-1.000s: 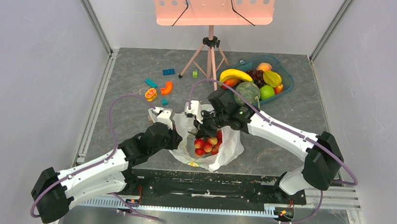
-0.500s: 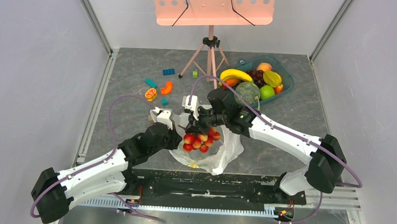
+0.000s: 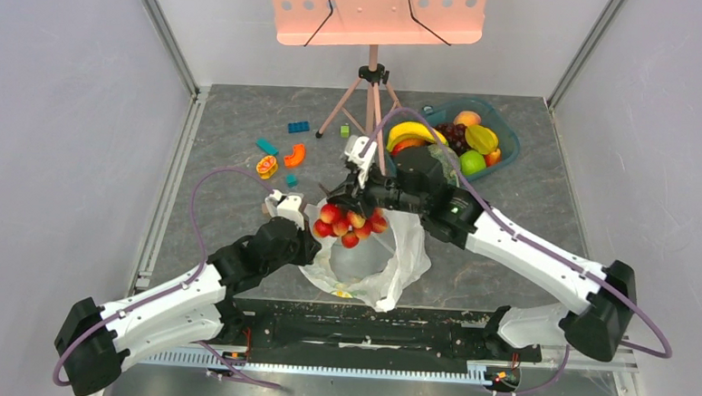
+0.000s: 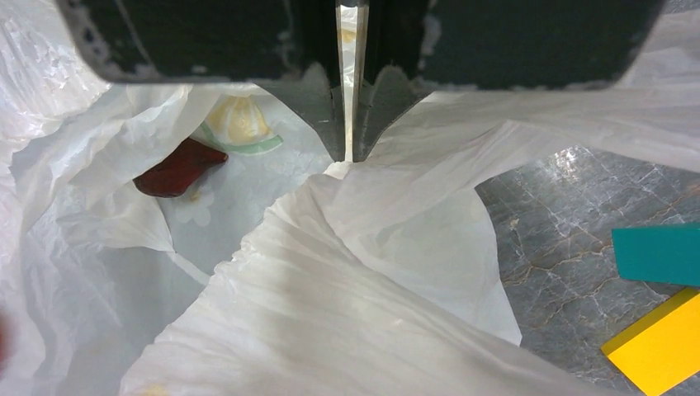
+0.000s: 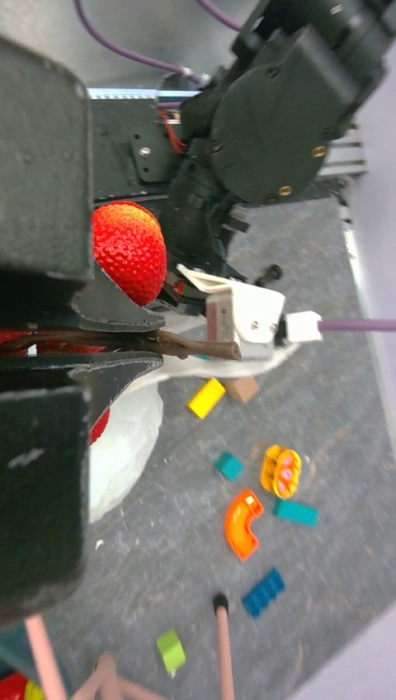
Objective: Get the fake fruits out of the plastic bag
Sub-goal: Take out the fake fruit from the plastic bag, then place the fake fruit in the bin.
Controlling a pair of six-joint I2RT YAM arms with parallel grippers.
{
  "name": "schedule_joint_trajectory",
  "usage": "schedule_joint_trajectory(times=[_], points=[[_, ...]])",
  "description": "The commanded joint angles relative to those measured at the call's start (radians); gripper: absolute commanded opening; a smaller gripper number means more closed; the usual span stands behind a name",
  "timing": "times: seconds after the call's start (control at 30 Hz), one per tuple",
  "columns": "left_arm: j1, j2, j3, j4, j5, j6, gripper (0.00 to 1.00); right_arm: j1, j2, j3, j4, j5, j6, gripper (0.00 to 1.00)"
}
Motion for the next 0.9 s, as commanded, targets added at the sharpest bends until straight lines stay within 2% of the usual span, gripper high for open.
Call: schedule_joint_trajectory(times=[0.0, 0.2, 0.3, 0.6, 0.87], points=[[0.005, -0.009, 0.009, 0.001, -0.013, -0.014, 0.12, -0.001, -0.108, 0.060, 0.103, 0.171, 0.088, 0.00], [0.005, -0.014, 0.011, -0.008, -0.012, -0.014, 0.12, -0.020, -0.203, 0.066, 0.056, 0.448, 0.148, 0.00], [0.005, -0.018, 0.014, -0.012, -0.012, -0.014, 0.12, -0.091, -0.230, 0.058, 0.009, 0.534, 0.179, 0.00], [0.005, -0.017, 0.023, -0.025, -0.012, -0.010, 0.12, -0.359, -0.274, -0.025, -0.052, 0.631, 0.239, 0.00], [0.005, -0.015, 0.047, -0.052, -0.011, 0.000, 0.12, -0.591, -0.188, -0.062, -0.010, 0.572, 0.321, 0.00]])
